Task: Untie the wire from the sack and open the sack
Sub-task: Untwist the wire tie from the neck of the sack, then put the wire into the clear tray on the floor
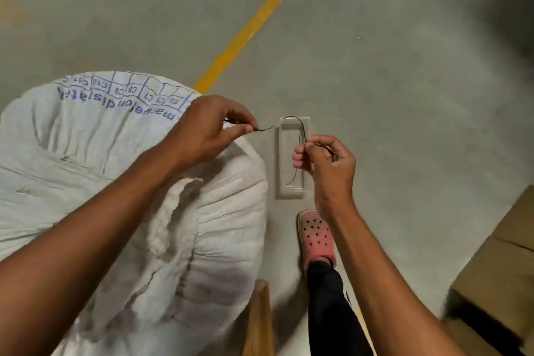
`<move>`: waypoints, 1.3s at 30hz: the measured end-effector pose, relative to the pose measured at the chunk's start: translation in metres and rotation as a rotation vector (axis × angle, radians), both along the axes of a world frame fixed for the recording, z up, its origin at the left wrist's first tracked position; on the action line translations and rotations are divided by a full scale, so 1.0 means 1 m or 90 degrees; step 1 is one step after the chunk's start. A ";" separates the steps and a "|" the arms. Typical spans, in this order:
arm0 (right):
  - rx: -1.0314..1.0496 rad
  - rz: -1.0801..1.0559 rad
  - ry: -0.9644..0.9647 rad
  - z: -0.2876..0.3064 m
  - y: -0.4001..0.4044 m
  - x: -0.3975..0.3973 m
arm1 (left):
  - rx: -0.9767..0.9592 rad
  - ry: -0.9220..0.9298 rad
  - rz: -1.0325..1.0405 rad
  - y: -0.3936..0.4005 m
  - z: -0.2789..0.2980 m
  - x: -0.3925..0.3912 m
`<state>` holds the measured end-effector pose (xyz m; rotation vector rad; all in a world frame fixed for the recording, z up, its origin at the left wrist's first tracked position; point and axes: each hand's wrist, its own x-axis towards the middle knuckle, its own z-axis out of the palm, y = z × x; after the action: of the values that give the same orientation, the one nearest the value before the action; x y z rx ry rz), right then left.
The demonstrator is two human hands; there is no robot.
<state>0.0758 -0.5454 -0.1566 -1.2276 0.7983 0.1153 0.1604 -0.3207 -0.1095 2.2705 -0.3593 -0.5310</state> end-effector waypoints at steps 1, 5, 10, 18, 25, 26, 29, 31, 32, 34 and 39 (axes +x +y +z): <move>-0.006 -0.009 0.014 -0.005 -0.011 0.001 | 0.033 -0.050 -0.034 -0.021 -0.015 0.003; -0.029 -0.125 0.085 -0.042 -0.051 0.011 | 0.200 -0.218 -0.128 -0.075 -0.078 0.009; -0.013 -0.210 0.159 -0.101 -0.079 0.014 | 0.187 -0.121 -0.044 -0.105 -0.147 -0.004; -0.101 -0.068 0.245 -0.205 -0.066 0.000 | 0.151 0.005 0.090 -0.159 -0.244 -0.042; -0.278 0.076 0.244 -0.288 -0.064 -0.001 | 0.145 0.099 0.221 -0.166 -0.327 -0.072; -0.301 0.099 0.239 -0.298 -0.063 -0.003 | 0.126 0.123 0.283 -0.165 -0.337 -0.072; -0.380 0.175 0.229 -0.324 -0.060 -0.009 | 0.073 0.171 0.389 -0.163 -0.362 -0.072; -0.479 0.258 0.239 -0.336 -0.059 -0.013 | 0.121 0.148 0.319 -0.161 -0.373 -0.075; -0.534 0.303 0.238 -0.341 -0.059 -0.015 | 0.161 0.127 0.274 -0.160 -0.378 -0.076; -0.616 0.374 0.231 -0.351 -0.061 -0.016 | 0.213 0.082 0.203 -0.158 -0.391 -0.079; -0.724 0.484 0.195 -0.369 -0.069 -0.013 | 0.305 0.010 0.107 -0.158 -0.419 -0.080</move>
<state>0.0625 -0.6142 -0.5252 -2.6107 0.5981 0.5253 0.0801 -0.4792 -0.5281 2.7222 -0.0284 -0.5945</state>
